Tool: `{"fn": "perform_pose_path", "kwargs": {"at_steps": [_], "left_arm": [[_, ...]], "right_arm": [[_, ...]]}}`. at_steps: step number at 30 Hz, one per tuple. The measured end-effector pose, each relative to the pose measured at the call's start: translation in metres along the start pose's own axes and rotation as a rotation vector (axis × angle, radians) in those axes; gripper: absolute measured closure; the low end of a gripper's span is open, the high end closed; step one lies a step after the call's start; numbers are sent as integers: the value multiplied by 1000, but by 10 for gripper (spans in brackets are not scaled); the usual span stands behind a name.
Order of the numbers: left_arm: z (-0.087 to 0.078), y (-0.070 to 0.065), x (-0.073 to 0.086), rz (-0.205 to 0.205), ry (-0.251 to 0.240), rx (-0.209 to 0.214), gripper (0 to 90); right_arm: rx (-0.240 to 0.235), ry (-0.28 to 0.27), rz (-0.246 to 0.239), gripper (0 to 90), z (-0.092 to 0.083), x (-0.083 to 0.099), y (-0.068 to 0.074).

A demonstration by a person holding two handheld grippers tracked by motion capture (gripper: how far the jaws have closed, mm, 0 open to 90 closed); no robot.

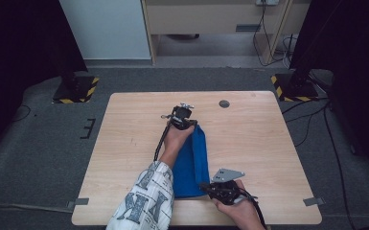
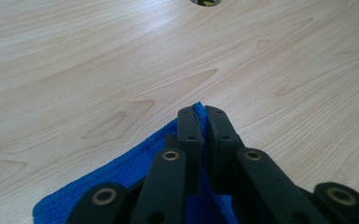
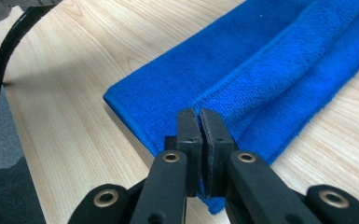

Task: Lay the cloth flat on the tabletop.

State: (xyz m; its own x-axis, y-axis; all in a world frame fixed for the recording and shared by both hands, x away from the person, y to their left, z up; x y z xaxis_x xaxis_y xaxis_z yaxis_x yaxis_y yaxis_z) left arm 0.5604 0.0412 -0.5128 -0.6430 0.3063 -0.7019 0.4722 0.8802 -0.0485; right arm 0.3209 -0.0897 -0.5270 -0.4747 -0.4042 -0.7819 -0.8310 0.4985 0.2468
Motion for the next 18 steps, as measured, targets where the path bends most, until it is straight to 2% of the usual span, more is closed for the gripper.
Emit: {"fn": "perform_pose_path", "kwargs": {"at_steps": [8, 18], "left_arm": [[8, -3, 3, 10, 14, -1, 836], [10, -5, 2, 11, 6, 14, 831]], "right_arm": [[12, 13, 21, 875, -4, 4, -8], [-1, 34, 29, 875, -1, 9, -8]]}}
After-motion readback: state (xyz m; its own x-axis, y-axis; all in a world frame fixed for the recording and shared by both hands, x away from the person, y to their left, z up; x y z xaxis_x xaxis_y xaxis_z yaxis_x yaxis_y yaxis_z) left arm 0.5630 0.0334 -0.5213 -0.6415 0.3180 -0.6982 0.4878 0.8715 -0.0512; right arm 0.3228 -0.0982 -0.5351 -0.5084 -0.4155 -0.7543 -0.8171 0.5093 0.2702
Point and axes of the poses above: each handheld gripper's, and its own axes: z roughly forward along the jaws, x roughly out of its underside, y roughly to its left, the point moved 4 cm from there along z, roughly forward along the jaws, and after that the axes turned 9 degrees about -x, right-handed, at the moved point
